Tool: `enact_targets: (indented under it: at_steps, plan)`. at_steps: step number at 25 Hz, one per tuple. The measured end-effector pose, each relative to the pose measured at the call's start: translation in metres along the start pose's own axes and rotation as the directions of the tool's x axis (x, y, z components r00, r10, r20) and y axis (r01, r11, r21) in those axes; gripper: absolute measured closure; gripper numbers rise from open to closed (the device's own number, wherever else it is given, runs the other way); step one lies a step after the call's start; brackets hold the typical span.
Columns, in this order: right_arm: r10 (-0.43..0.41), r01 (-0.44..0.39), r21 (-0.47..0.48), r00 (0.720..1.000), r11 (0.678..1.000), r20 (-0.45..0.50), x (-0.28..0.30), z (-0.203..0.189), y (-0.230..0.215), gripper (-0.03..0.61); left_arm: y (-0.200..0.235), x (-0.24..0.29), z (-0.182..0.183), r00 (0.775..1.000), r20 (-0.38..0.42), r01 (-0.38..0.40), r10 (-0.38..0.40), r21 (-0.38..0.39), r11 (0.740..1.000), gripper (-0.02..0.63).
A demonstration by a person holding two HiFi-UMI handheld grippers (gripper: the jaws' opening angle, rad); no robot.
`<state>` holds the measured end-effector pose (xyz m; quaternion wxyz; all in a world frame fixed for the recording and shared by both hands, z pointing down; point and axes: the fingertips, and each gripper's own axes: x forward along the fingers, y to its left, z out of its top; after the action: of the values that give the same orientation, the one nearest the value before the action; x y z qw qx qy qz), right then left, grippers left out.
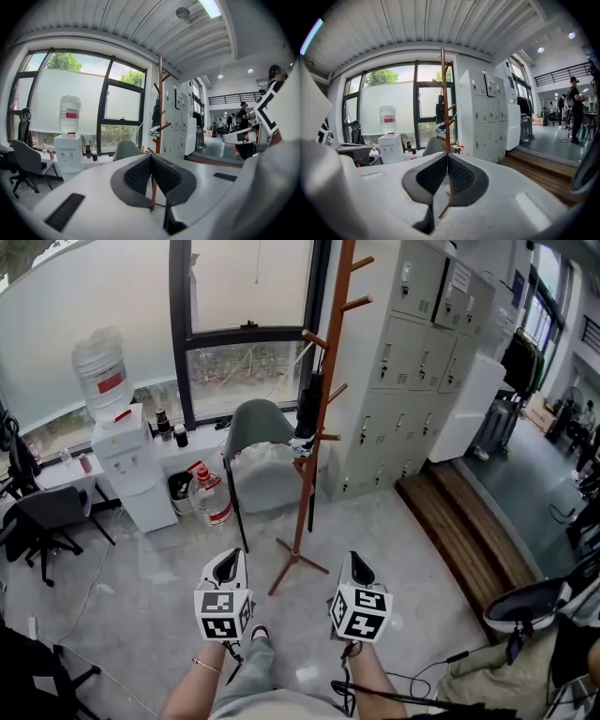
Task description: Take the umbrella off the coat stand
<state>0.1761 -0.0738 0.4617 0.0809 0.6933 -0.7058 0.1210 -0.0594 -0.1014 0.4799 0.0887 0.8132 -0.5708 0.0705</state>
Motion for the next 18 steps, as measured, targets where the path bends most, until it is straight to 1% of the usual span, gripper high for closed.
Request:
enact_targets:
  at_steps: [6,10,18]
  plan:
    - [-0.013,0.013,-0.004,1.0,1.0,0.011,0.034,0.015,-0.001,0.572,0.01,0.041,0.016,1.0,0.013,0.021,-0.021,0.007,1.0,0.609]
    - [-0.027,0.028,-0.006,0.999,1.0,0.021,0.059,0.032,-0.002,0.572,0.017,0.071,0.034,0.999,0.03,0.041,-0.041,0.014,0.999,0.609]
    - [-0.071,0.071,-0.009,0.997,0.997,0.019,0.102,0.055,-0.008,0.572,0.032,0.127,0.058,0.996,0.04,0.077,-0.077,0.008,0.997,0.609]
